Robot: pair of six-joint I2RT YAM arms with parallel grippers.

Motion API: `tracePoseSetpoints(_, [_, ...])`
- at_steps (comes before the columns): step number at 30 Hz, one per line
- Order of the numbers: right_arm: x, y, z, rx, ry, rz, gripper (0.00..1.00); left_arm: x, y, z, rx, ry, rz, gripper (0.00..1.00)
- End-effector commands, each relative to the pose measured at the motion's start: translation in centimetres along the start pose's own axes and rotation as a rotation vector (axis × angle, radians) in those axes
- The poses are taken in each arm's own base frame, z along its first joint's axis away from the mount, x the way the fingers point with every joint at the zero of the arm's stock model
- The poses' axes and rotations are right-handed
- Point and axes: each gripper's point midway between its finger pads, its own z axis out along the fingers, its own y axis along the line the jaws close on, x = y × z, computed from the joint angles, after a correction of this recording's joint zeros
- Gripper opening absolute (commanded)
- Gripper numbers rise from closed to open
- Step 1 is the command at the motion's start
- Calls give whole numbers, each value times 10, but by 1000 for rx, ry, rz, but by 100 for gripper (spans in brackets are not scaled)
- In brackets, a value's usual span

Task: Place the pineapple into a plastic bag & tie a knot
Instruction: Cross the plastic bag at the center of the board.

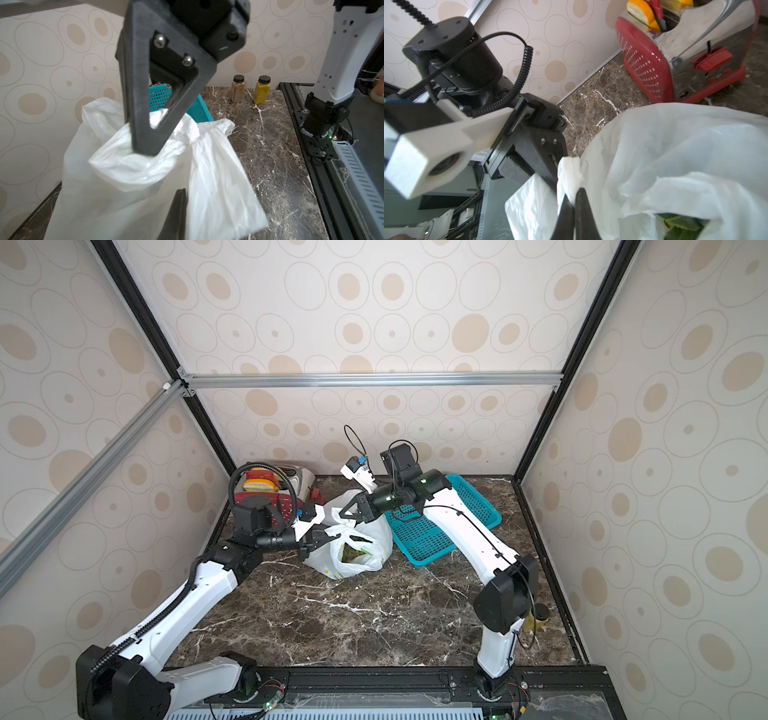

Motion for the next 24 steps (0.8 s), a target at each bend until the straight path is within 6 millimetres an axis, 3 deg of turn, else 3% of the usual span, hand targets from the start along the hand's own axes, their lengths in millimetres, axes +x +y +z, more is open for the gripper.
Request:
tracePoseSetpoints(1, [-7,-9,2,49,-60,-75,0,-8,1,-1,-15,-32,-4,14])
tracePoseSetpoints(4, [-7,-16,5,68,-60,-69,0,-8,1,-1,-12,-34,-8,18])
tracePoseSetpoints(10, [-6,-25,11,82,-49,-53,0,-16,-4,-4,6,-53,-6,42])
tracePoseSetpoints(13, [-5,-29,12,91,-44,-47,0,-22,-8,-5,25,-71,-9,49])
tracePoseSetpoints(24, [-4,-42,18,124,-23,-15,0,-45,-22,-19,43,-122,-13,62])
